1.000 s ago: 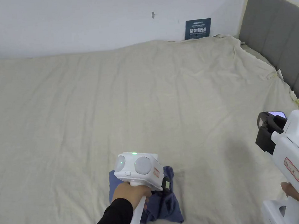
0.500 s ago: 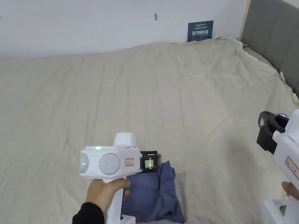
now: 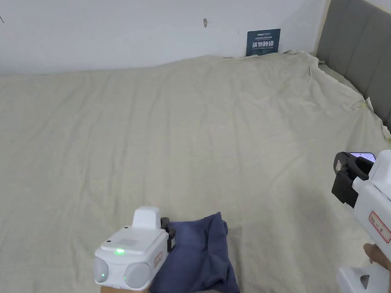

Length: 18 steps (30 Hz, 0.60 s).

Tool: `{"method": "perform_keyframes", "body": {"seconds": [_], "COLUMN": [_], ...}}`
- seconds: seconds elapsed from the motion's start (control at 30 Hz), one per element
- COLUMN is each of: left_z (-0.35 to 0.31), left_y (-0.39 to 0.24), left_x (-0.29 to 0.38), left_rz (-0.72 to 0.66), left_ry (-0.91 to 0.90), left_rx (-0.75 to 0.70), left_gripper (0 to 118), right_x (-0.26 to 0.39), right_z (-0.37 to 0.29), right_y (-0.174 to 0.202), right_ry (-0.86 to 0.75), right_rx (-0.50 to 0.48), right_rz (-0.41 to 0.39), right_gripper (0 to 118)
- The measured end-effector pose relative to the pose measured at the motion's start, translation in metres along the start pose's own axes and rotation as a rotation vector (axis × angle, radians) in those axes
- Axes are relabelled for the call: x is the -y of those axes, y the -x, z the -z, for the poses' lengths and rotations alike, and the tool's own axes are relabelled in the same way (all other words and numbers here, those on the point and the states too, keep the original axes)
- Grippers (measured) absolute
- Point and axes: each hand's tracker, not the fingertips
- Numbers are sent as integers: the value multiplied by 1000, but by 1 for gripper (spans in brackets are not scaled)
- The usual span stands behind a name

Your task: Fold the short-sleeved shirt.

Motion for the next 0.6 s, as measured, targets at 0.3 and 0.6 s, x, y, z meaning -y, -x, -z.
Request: {"method": "perform_keyframes", "body": {"seconds": [0.3,0.6], "left_z": [32,49], "left_y": [-53,-102], "left_x": [30,26], "left_rz": [55,73], "left_ry": [72,83], "left_rx": [19,95], "left_gripper": [0,0], "right_x": [7,10], "right_z": [6,6], "right_y": [-17,-33], "right_ry": [27,43], "right_rx": [5,35], "right_rz": [-21,-11], "right_gripper": [0,0]}}
